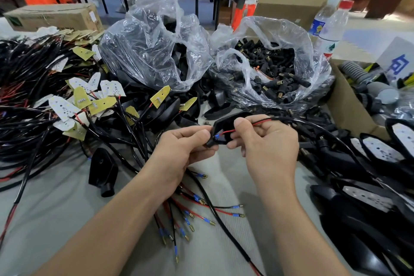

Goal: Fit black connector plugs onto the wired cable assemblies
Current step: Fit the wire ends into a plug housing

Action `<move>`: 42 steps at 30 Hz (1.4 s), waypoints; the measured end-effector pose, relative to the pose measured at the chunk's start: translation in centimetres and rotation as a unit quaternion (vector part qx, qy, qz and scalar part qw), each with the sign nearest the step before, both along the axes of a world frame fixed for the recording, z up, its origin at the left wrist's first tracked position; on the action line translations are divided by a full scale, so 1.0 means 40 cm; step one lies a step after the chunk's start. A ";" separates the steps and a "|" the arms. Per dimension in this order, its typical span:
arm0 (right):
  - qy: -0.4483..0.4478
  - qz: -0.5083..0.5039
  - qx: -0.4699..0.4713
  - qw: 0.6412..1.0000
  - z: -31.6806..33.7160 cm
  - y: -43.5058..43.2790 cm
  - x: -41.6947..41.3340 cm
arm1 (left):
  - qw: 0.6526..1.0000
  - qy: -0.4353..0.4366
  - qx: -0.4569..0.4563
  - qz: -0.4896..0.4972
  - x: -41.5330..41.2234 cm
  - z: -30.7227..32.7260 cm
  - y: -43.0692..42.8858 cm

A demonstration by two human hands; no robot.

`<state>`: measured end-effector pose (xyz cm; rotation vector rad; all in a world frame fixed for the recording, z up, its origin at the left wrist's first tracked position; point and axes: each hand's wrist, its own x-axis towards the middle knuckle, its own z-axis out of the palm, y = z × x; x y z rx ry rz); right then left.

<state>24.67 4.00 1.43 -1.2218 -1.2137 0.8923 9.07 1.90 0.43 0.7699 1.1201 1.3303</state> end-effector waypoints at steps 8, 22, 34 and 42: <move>-0.025 -0.020 0.003 0.999 -0.007 0.007 0.005 | 0.999 -0.004 0.028 -0.040 -0.006 0.007 -0.008; -0.128 0.008 0.016 0.992 -0.009 -0.002 -0.007 | 0.998 0.000 0.037 -0.056 -0.026 0.017 -0.012; 0.082 0.105 -0.035 0.990 -0.006 0.010 0.000 | 0.995 -0.088 -0.021 -0.035 -0.068 0.024 0.006; 0.139 0.205 -0.168 0.954 -0.001 0.014 0.025 | 0.992 0.016 0.037 0.118 -0.104 0.057 0.029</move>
